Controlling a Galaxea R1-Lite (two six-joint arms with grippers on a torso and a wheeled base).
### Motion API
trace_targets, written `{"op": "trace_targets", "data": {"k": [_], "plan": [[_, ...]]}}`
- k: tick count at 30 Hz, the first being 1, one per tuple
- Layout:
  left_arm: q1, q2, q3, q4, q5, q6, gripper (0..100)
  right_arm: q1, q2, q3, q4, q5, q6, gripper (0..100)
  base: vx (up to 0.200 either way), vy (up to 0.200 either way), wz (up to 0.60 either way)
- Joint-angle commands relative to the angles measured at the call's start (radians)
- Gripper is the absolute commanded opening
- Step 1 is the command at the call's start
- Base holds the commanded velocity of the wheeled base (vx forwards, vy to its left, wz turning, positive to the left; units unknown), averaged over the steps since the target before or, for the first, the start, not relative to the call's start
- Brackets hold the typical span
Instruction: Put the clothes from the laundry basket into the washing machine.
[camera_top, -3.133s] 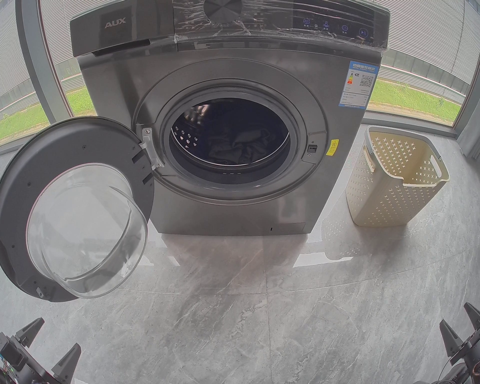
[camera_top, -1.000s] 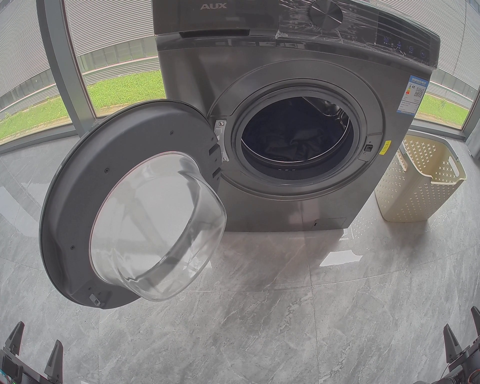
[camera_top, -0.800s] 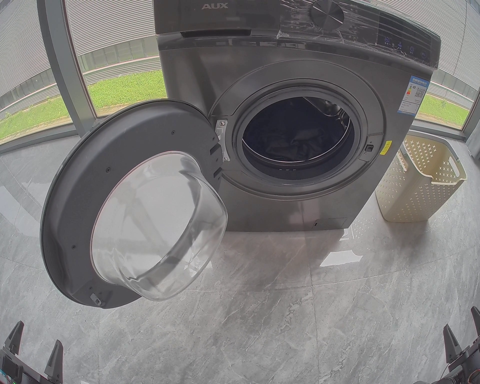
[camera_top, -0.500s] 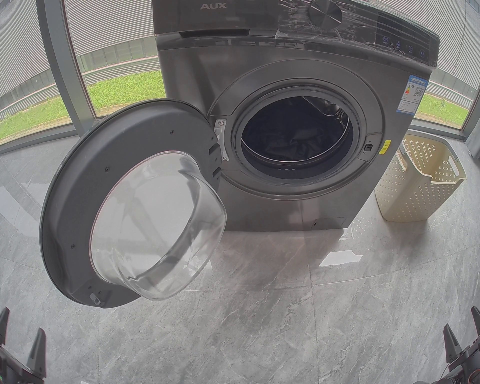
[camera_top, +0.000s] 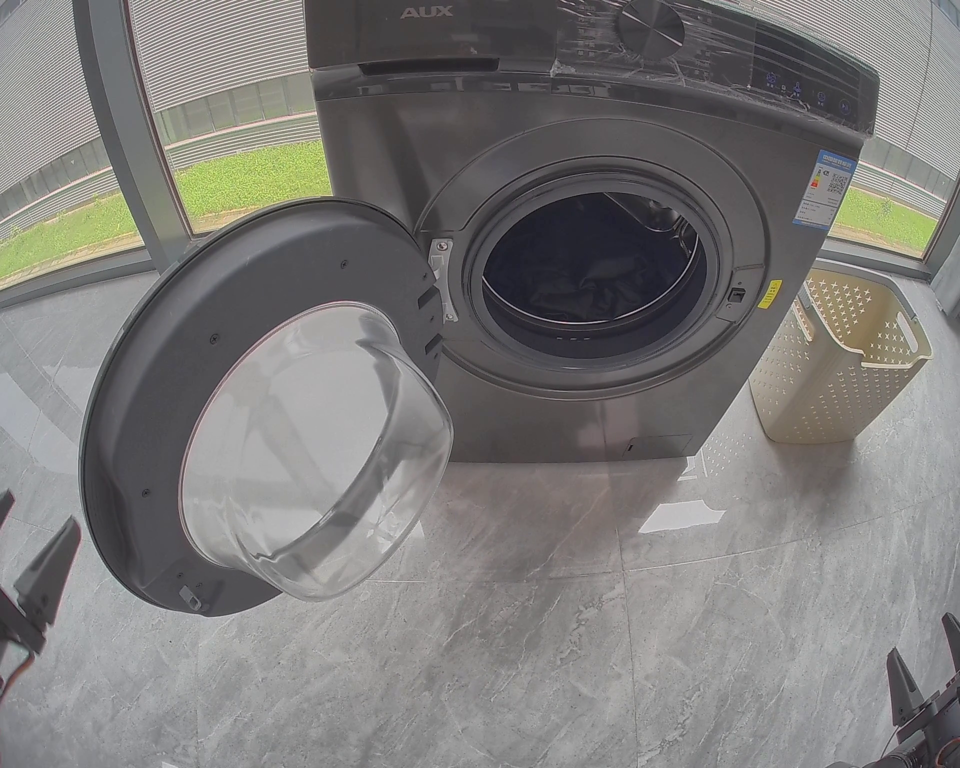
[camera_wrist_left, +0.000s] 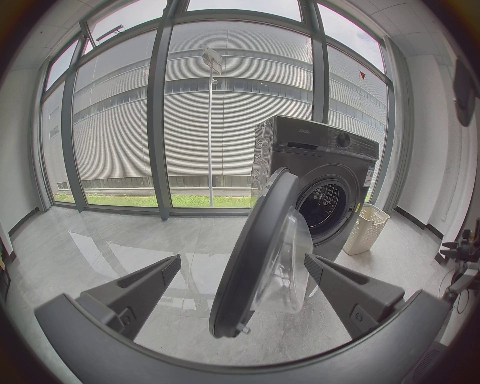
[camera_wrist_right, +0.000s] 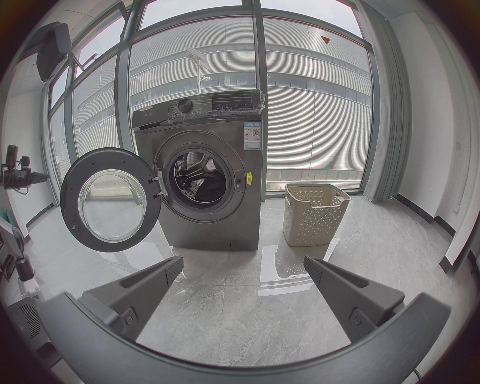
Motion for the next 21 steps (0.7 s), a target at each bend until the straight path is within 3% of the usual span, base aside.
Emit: {"op": "trace_targets", "data": {"k": [1, 4, 7, 9, 15, 16, 18, 19, 20, 21], "plan": [[0.004, 0.353, -0.110, -0.147, -0.013, 0.005, 100, 0.001, -0.011, 0.016, 0.001, -0.001, 0.001, 100, 0.000, 0.000, 0.00], [-0.001, 0.426, -0.124, -0.210, -0.031, 0.006, 100, 0.001, -0.011, 0.016, 0.000, -0.001, 0.004, 100, 0.000, 0.000, 0.00], [-0.011, 0.440, -0.124, -0.205, -0.126, 0.002, 100, 0.001, -0.011, 0.016, 0.001, -0.001, 0.004, 100, 0.000, 0.000, 0.00], [-0.010, 0.452, -0.116, -0.204, -0.217, 0.000, 100, 0.001, -0.011, 0.016, 0.001, -0.001, 0.002, 100, 0.000, 0.000, 0.00], [-0.045, 0.425, -0.101, -0.210, -0.338, -0.001, 100, 0.001, -0.011, 0.016, 0.001, -0.001, 0.002, 100, 0.000, 0.000, 0.00], [-0.045, 0.425, -0.101, -0.210, -0.338, -0.001, 100, 0.001, -0.011, 0.016, 0.001, -0.001, 0.002, 100, 0.000, 0.000, 0.00], [-0.128, 0.360, -0.099, -0.197, -0.375, -0.020, 100, 0.001, -0.011, 0.016, 0.001, -0.001, 0.001, 100, 0.000, 0.000, 0.00], [-0.128, 0.360, -0.099, -0.197, -0.375, -0.020, 100, 0.001, -0.011, 0.016, 0.001, -0.001, 0.001, 100, 0.000, 0.000, 0.00], [-0.215, 0.320, -0.090, -0.187, -0.381, -0.047, 100, 0.001, -0.011, 0.016, 0.001, -0.001, 0.001, 100, 0.000, 0.000, 0.00], [-0.215, 0.320, -0.090, -0.187, -0.381, -0.047, 100, 0.001, -0.011, 0.016, 0.001, -0.001, 0.001, 100, 0.000, 0.000, 0.00]]}}
